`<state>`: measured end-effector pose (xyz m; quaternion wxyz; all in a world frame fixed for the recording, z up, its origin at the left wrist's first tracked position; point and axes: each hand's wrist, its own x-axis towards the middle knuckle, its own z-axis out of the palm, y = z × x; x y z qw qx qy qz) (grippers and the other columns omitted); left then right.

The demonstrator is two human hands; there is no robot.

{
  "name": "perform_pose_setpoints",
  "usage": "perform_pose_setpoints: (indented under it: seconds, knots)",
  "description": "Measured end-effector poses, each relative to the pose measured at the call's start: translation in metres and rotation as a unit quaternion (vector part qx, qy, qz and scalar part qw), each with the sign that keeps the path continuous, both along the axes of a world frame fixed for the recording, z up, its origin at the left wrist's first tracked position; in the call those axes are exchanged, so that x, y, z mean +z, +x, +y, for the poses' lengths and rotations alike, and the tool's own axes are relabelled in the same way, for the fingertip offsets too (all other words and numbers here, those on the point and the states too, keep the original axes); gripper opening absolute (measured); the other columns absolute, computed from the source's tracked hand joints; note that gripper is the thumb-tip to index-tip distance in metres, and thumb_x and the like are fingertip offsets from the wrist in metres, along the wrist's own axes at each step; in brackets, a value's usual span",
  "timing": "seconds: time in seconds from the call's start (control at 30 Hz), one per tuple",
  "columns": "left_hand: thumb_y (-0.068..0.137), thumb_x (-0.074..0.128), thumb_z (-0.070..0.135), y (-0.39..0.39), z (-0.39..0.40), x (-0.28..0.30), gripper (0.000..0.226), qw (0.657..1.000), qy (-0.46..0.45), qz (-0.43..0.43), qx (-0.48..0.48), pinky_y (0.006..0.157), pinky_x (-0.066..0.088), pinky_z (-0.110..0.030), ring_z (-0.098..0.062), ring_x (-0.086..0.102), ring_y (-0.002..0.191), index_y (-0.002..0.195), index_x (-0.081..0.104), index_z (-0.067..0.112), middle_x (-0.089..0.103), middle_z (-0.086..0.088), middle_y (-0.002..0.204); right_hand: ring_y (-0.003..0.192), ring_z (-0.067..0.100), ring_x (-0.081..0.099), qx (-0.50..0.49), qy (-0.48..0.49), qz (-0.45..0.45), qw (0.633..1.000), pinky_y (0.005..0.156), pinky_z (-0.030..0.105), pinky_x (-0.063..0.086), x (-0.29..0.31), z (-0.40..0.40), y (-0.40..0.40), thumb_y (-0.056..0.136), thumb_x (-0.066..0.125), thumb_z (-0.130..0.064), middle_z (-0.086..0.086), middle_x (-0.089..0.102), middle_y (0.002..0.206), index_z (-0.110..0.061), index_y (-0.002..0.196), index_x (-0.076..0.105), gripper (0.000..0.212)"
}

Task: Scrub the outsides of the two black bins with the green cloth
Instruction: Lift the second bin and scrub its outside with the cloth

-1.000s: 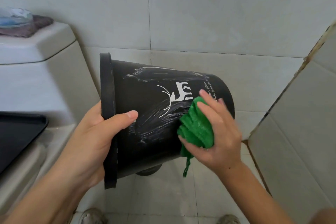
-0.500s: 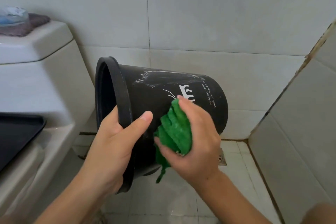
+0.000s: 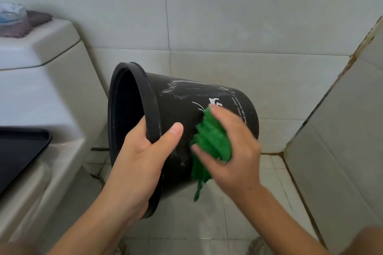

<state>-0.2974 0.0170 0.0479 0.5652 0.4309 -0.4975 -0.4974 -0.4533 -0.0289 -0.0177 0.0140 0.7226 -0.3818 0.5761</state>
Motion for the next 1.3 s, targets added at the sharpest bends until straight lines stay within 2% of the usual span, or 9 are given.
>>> perform_pose_setpoints:
  seconds: [0.13,0.3,0.37,0.43,0.63,0.83,1.03,1.17,1.3]
  knots:
    - [0.084,0.056,0.03,0.0,0.0,-0.003,0.03,1.0,0.018,0.017,-0.015,0.095,0.05,-0.046,-0.021,0.071,0.107,0.11,0.072,0.027,0.075,0.0,0.112,0.122,0.024,0.059,0.054,-0.072,0.08,0.993,0.102,0.038,0.048,0.003,0.006,0.0,0.087,0.07,-0.037,0.016,0.062,0.127,0.003,0.123,0.059,0.055]
    - [0.085,0.056,0.03,0.0,0.004,-0.003,0.026,1.0,0.005,-0.002,-0.023,0.09,0.054,-0.035,-0.014,0.071,0.105,0.104,0.073,0.036,0.076,0.006,0.11,0.108,0.006,0.059,-0.036,0.095,-0.054,0.993,0.095,0.022,0.048,-0.001,-0.019,-0.029,0.09,0.06,-0.042,-0.005,0.062,0.117,-0.006,0.124,0.062,0.049]
    - [0.088,0.063,0.029,-0.002,0.004,-0.002,0.019,1.0,0.001,-0.004,-0.027,0.084,0.058,-0.026,-0.012,0.071,0.103,0.102,0.074,0.034,0.076,0.008,0.108,0.107,0.006,0.059,-0.05,0.098,-0.062,0.992,0.095,0.02,0.048,-0.005,-0.018,-0.027,0.09,0.06,-0.042,-0.004,0.063,0.115,-0.007,0.122,0.063,0.048]
    - [0.087,0.066,0.028,-0.007,0.003,-0.003,0.016,1.0,0.009,0.002,-0.017,0.085,0.056,-0.019,-0.011,0.072,0.101,0.102,0.074,0.03,0.077,0.008,0.105,0.112,0.012,0.06,-0.023,0.062,-0.043,0.997,0.098,0.029,0.049,-0.006,-0.008,-0.015,0.093,0.058,-0.046,0.0,0.064,0.118,-0.005,0.122,0.063,0.05]
    - [0.085,0.064,0.035,-0.005,0.001,-0.007,0.013,0.999,0.033,0.016,-0.007,0.078,0.055,-0.03,-0.017,0.073,0.097,0.092,0.075,0.033,0.077,0.0,0.101,0.124,0.028,0.058,0.09,-0.103,0.099,0.986,0.102,0.04,0.049,-0.001,0.017,0.01,0.085,0.069,-0.033,0.017,0.06,0.128,0.002,0.125,0.056,0.054]
    - [0.088,0.06,0.032,-0.008,0.004,-0.003,0.024,1.0,0.018,0.01,-0.016,0.095,0.05,-0.038,-0.012,0.069,0.11,0.109,0.07,0.032,0.075,0.008,0.113,0.12,0.017,0.059,0.002,0.051,0.001,0.999,0.099,0.038,0.05,0.007,-0.004,-0.011,0.096,0.052,-0.049,0.007,0.064,0.126,0.0,0.128,0.058,0.059]
    - [0.072,0.057,0.045,-0.01,0.003,-0.003,0.026,0.996,0.068,0.048,0.043,0.078,0.053,-0.03,-0.012,0.074,0.088,0.083,0.076,0.03,0.078,0.003,0.091,0.129,0.027,0.054,0.088,-0.081,0.077,0.99,0.105,0.042,0.046,-0.011,0.038,0.033,0.091,0.062,-0.037,0.014,0.057,0.133,0.002,0.129,0.053,0.055]
    - [0.073,0.055,0.044,-0.004,0.002,-0.001,0.042,0.992,0.088,0.078,0.047,0.084,0.051,-0.032,-0.014,0.073,0.097,0.104,0.072,0.022,0.078,0.002,0.1,0.132,0.028,0.051,0.079,-0.139,0.19,0.969,0.103,0.042,0.049,-0.027,0.038,0.022,0.061,0.085,-0.008,0.015,0.053,0.136,0.001,0.133,0.048,0.081]
    - [0.076,0.055,0.043,0.001,0.002,0.002,0.042,0.993,0.079,0.078,0.04,0.091,0.05,-0.037,-0.017,0.073,0.101,0.109,0.071,0.023,0.077,0.001,0.105,0.134,0.029,0.049,0.081,-0.158,0.214,0.961,0.105,0.042,0.047,-0.033,0.029,0.012,0.075,0.073,-0.003,0.017,0.052,0.137,0.002,0.133,0.047,0.063]
